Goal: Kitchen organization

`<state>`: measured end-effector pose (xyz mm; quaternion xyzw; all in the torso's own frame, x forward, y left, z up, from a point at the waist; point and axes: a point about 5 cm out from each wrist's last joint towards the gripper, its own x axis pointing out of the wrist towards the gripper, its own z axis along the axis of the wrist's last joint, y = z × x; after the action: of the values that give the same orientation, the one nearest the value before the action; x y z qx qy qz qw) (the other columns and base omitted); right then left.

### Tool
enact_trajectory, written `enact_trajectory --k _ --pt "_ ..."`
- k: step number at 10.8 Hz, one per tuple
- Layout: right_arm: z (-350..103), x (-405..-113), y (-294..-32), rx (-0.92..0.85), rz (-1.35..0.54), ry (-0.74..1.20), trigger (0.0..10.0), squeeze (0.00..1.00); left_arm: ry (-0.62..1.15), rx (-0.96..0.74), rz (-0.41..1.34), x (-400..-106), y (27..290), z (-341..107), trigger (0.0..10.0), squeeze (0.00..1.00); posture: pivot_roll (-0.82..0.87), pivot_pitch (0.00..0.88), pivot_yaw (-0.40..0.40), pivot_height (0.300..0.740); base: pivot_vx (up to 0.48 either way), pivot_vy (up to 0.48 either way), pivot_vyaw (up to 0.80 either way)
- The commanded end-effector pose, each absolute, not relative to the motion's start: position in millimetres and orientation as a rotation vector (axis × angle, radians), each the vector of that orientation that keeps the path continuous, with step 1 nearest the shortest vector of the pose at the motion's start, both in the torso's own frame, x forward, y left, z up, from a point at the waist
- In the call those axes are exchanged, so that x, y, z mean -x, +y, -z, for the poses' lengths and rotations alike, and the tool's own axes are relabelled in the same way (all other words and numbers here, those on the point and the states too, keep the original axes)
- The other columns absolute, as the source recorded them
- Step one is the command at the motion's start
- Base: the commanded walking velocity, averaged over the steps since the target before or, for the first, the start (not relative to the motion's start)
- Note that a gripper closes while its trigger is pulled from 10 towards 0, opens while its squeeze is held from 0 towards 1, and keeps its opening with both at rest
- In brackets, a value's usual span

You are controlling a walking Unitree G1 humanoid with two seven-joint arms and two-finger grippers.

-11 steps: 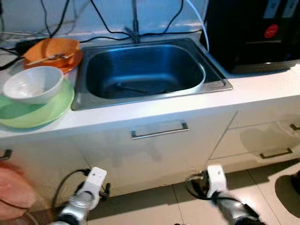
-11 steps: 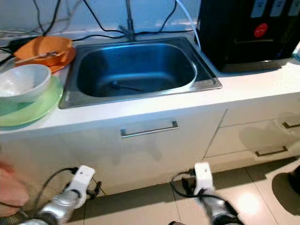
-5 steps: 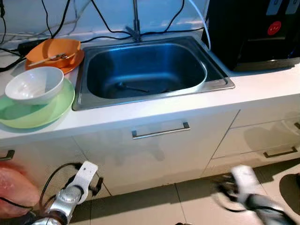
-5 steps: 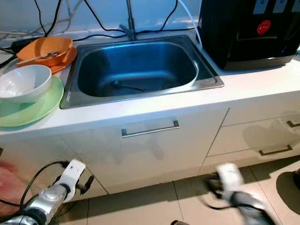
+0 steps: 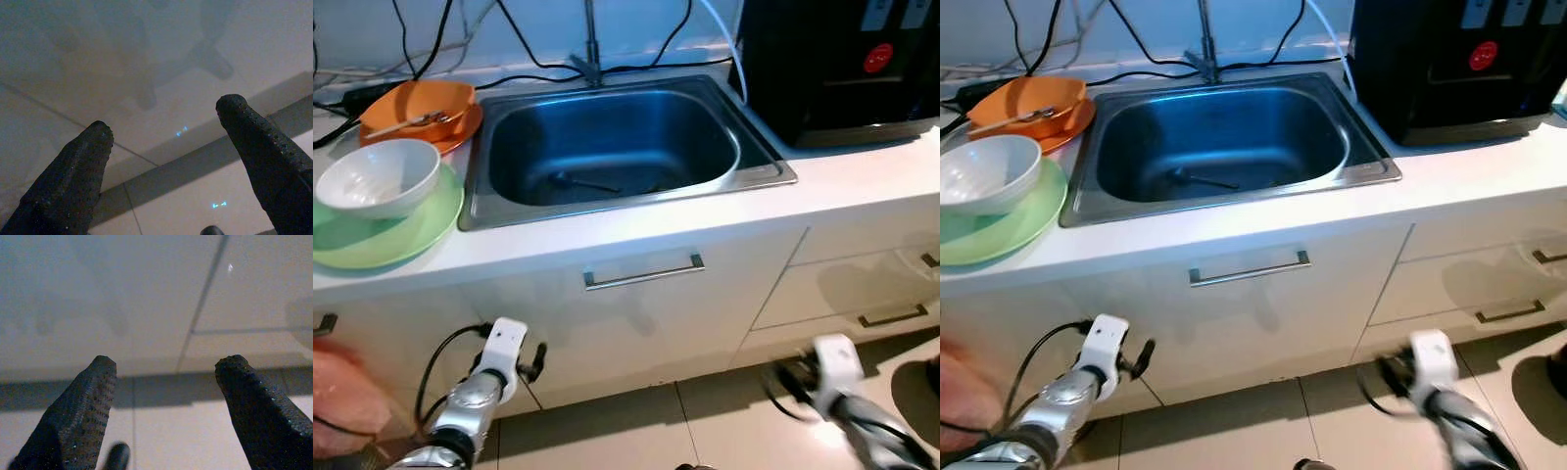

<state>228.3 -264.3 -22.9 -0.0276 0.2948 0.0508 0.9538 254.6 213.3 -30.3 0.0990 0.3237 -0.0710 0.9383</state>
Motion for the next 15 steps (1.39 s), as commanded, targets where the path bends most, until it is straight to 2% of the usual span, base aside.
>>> enact_trajectory --k 1,11,12,13,15 --pt "23.0 -228.2 -266.0 0.036 -0.075 0.593 10.0 0.00 0.638 -0.197 0.124 -257.7 216.0 26.8 10.0 0.00 0.00 0.002 0.033 0.740 0.000 0.000 0.00" --pt "23.0 -228.2 -266.0 0.036 -0.075 0.593 10.0 0.00 0.638 -0.197 0.124 -257.7 216.0 26.8 10.0 0.00 0.00 0.002 0.033 0.740 0.000 0.000 0.00" --pt "14.7 -254.3 -228.9 0.027 -0.094 0.487 10.0 0.00 0.482 -0.134 0.097 -270.7 203.6 10.8 10.0 0.00 0.04 0.025 0.011 0.740 0.000 0.000 0.80" --pt "8.2 -264.9 -216.9 0.020 -0.097 0.440 10.0 0.00 0.431 -0.100 0.075 -274.9 199.2 4.6 10.0 0.00 0.05 0.027 0.009 0.740 0.000 0.000 0.80" --pt "0.5 -275.2 -217.7 0.022 -0.078 0.422 10.0 0.00 0.435 -0.101 0.092 -277.2 195.4 3.1 10.0 0.00 0.04 0.020 0.020 0.740 0.000 0.000 0.71"
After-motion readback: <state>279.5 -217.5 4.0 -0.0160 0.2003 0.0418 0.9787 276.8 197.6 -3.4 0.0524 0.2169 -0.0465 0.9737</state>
